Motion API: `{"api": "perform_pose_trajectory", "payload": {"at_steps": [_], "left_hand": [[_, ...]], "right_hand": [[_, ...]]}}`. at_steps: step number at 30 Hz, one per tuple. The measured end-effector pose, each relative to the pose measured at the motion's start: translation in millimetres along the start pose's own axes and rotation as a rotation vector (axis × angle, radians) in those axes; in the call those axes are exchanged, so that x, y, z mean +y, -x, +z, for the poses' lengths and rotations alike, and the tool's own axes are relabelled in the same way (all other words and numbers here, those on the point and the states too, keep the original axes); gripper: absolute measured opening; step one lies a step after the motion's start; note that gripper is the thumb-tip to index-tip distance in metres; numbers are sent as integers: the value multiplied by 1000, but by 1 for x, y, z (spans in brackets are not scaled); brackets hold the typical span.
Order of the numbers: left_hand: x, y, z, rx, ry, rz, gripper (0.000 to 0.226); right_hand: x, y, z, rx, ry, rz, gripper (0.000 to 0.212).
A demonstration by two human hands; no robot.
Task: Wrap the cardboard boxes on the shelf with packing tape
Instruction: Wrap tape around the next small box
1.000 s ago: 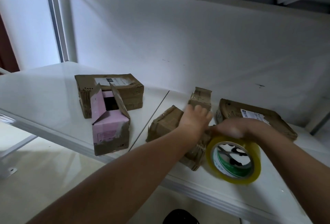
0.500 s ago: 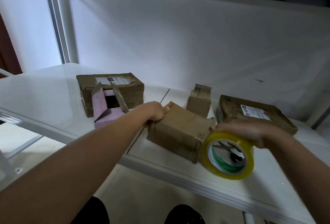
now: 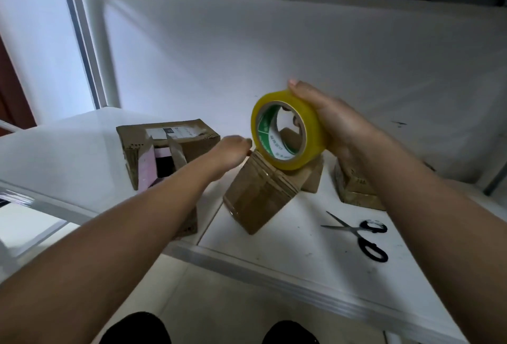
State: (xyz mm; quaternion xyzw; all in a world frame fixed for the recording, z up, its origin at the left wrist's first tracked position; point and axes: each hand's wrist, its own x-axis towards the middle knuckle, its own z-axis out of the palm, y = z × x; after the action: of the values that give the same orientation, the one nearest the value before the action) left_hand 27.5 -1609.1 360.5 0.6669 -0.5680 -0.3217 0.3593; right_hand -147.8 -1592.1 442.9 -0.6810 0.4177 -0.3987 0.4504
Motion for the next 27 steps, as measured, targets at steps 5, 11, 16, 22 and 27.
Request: {"api": "perform_pose_trajectory", "payload": {"at_steps": [5,11,16,22,27], "left_hand": [[8,21,-16,100,430,51,18],[-8,56,1,34,231,180,94],[-11,49,32,189,13,246,148],[-18,32,31,211,-104,259,139],[-11,21,27,178,-109,260,136]], "right_hand": [[2,-19,23,12,-129,-9,36],[18,-27,33,23,-333,-24,36],[8,-31,49,133,-135,-11,46],[3,-20,49,43,-138,35,43],[-27,-20,33,-39,71,136,40]]}}
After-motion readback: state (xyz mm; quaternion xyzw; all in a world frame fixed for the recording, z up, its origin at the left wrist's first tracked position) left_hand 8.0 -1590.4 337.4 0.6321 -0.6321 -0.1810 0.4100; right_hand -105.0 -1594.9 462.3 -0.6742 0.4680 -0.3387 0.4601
